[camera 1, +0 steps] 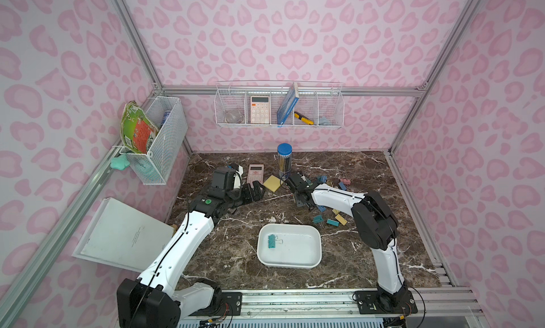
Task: Put the binder clips in the storage box
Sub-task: Pick up the binder clip at the center of the board.
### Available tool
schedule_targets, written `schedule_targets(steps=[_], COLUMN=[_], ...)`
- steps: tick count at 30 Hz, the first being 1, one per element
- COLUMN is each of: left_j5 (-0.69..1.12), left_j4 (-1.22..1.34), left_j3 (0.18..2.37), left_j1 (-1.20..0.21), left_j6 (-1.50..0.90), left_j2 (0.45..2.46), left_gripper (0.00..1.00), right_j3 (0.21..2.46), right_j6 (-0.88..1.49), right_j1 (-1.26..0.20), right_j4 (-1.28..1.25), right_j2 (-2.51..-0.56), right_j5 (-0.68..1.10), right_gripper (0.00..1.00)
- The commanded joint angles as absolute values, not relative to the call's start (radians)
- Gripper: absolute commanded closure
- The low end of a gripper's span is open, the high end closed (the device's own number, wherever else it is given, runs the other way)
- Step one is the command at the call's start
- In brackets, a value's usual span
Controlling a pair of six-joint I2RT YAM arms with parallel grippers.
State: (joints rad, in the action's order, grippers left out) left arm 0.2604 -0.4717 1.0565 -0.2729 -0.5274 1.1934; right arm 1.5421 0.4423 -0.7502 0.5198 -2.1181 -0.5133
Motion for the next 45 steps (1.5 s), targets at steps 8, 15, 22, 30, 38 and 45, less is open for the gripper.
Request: schedule_targets(steps=[8,15,22,30,38,45], left_j5=[0.266,0.269,0.273,0.274,0.279,0.239], left_j4=[-0.454,-0.447,-0.44,-0.438,-0.428,-0.445], left_j3=[1.055,1.057,1.046,1.048,1.058,1.068], left_j1=[-0.272,-0.272,-0.272,-0.272,-0.272,-0.264], left_j6=[-0.523,-0.528,-0.539,-0.541,-0.531,-0.549], left_j2=[1.195,1.208,1.201,1.198,1.187,1.177], left_gripper=[0.01,0.01,0.01,0.01,0.01,0.01], right_j3=[1.516,1.398,1.385,1.379,1.253,0.782], right_j6=[0.497,0.547,0.527,0.492,0.529,0.938], right_j1=[-0.754,-0.773,-0.78,-0.783,-0.774,-0.894], right_j4=[0.555,0.498,0.506,0.487,0.374,-0.215], right_j2=[-2.071,-1.993,-1.993,-1.895,-1.567,-1.331], right_j5=[-0.548,-0.48,-0.5,-0.536,-0.132,0.458], right_gripper=[0.65,0.67,0.8,1.0,1.0,1.0])
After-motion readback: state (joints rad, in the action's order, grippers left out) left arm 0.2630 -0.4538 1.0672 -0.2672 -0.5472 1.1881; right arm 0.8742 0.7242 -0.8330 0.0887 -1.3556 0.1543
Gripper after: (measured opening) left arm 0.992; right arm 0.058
